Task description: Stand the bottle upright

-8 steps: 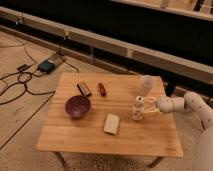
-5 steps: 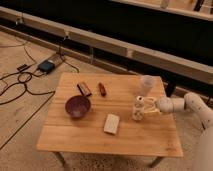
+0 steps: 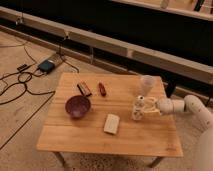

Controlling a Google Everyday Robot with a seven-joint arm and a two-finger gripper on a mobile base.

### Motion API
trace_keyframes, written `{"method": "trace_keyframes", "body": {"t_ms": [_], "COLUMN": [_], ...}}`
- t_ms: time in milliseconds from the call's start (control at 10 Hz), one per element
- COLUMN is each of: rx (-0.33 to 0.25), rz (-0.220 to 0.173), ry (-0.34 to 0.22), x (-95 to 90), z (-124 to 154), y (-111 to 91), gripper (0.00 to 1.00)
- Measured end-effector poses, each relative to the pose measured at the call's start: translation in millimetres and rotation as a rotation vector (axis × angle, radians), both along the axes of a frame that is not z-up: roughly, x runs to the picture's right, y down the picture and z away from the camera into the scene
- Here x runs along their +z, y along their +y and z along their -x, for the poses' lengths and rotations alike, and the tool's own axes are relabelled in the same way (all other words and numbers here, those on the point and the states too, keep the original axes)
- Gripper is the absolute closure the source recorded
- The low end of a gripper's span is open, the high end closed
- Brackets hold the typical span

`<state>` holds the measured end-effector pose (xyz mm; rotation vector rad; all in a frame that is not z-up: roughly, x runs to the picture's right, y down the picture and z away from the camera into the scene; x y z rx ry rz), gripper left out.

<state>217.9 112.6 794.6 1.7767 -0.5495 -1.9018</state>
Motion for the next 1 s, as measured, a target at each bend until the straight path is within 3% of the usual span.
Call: {"method": "trace_keyframes", "body": {"t_ms": [300,500,1000], "rx": [0.013,0.016,0.017], "rz": [0.006,0.010,0.011], "ry": [-0.005,-0.006,0.003], "x": [1.3,2.0,5.3], "z": [-1.5,-1.8,-2.7], "y": [2.0,3.5,6.2], "gripper": [0.33,0.20,0.20]}}
